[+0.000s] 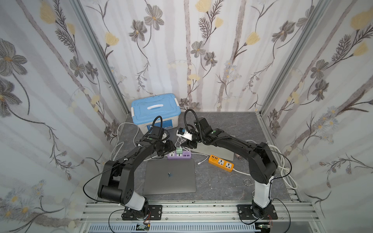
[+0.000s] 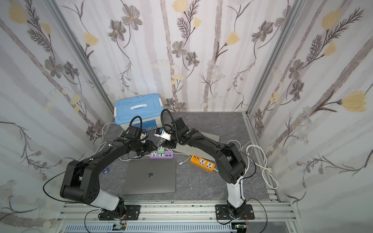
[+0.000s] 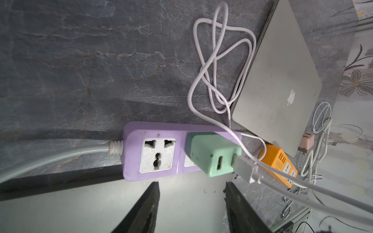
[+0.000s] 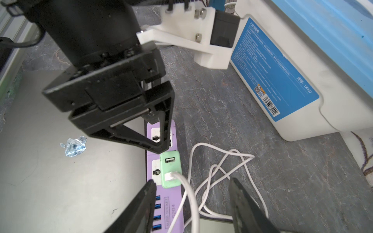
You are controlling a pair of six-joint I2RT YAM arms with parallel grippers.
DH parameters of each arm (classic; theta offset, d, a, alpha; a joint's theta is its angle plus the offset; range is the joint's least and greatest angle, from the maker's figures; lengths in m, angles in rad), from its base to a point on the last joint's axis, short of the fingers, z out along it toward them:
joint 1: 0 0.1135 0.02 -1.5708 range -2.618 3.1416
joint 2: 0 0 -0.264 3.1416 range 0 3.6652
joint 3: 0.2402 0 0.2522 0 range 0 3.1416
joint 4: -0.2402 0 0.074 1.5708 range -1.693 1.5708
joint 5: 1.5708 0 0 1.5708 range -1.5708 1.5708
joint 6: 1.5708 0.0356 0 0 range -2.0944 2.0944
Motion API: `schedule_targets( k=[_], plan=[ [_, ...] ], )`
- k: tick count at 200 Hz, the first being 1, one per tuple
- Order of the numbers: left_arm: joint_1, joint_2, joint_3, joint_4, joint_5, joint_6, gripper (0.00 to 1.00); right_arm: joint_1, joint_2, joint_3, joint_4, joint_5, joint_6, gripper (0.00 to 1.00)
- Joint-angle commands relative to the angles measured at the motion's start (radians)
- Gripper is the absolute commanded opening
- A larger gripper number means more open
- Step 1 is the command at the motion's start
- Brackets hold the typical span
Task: Unplug the laptop charger
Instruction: Remove the charging cable from the plug.
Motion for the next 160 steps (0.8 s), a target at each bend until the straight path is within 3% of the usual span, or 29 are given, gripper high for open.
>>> schedule_targets(
  k=[1, 102, 160],
  plan=[
    [0.001, 0.024, 0.01, 0.04, 0.009, 0.011, 0.55, 0.001, 0.017, 0.016, -0.014, -0.055, -0.02, 0.58],
    [0.001, 0.091, 0.005, 0.054, 0.004, 0.024, 0.55, 0.029, 0.113, 0.115, -0.11, -0.036, -0.048, 0.56],
    [0.002, 0.084, -0.024, 0.059, 0.005, 0.024, 0.55, 0.029, 0.16, 0.164, -0.163, -0.032, -0.06, 0.47]
  ],
)
